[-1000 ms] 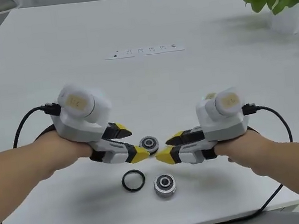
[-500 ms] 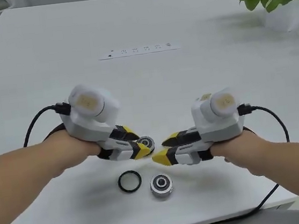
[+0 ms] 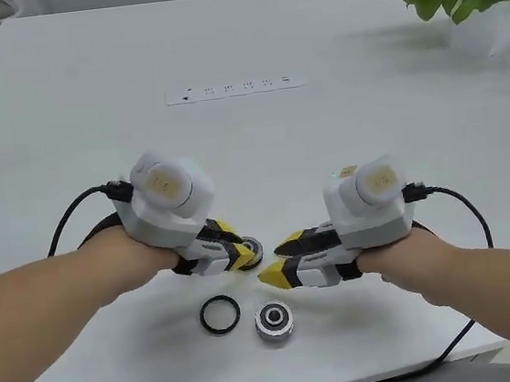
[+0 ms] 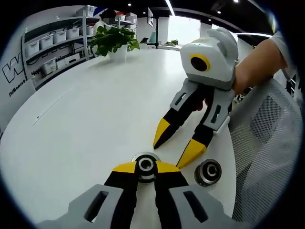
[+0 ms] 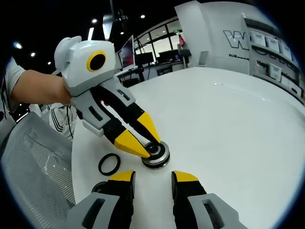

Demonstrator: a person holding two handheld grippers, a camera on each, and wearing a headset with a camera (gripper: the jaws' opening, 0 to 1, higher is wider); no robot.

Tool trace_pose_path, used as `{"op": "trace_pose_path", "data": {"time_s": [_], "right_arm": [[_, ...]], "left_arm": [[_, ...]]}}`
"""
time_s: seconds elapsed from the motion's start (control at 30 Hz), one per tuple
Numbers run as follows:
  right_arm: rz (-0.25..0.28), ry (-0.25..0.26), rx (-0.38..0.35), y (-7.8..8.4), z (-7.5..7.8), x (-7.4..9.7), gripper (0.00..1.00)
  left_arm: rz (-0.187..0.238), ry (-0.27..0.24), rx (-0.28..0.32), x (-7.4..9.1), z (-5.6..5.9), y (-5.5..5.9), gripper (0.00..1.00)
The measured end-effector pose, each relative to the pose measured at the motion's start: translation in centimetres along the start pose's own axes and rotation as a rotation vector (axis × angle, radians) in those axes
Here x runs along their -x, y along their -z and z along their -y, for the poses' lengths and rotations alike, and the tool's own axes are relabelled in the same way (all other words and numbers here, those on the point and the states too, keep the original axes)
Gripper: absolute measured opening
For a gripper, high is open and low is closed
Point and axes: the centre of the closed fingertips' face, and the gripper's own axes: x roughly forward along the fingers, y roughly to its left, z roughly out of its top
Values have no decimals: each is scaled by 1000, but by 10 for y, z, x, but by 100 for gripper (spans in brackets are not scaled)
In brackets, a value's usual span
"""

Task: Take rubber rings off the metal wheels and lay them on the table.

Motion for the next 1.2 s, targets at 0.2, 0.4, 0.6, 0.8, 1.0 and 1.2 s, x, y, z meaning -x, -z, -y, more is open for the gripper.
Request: {"op": "trace_pose_path", "data": {"time_s": [0.2, 0.4, 0.6, 0.8, 1.0, 1.2], "right_arm": [[5, 10, 21, -5, 0, -5, 29], [9, 29, 51, -10, 2, -12, 29], [16, 40, 67, -13, 3, -17, 29], [16, 52, 89, -14, 4, -23, 26], [19, 58, 106, -13, 5, -19, 24], [13, 52, 116, -9, 5, -15, 21]], "left_arm": [[-9, -17, -23, 0, -1, 1, 8], [-10, -28, -3, 1, 1, 0, 8], [-9, -33, 4, 1, 1, 0, 8], [-9, -43, 10, 0, 2, 0, 8], [-6, -50, 10, 0, 2, -1, 8], [2, -53, 18, 0, 2, -1, 8]]}}
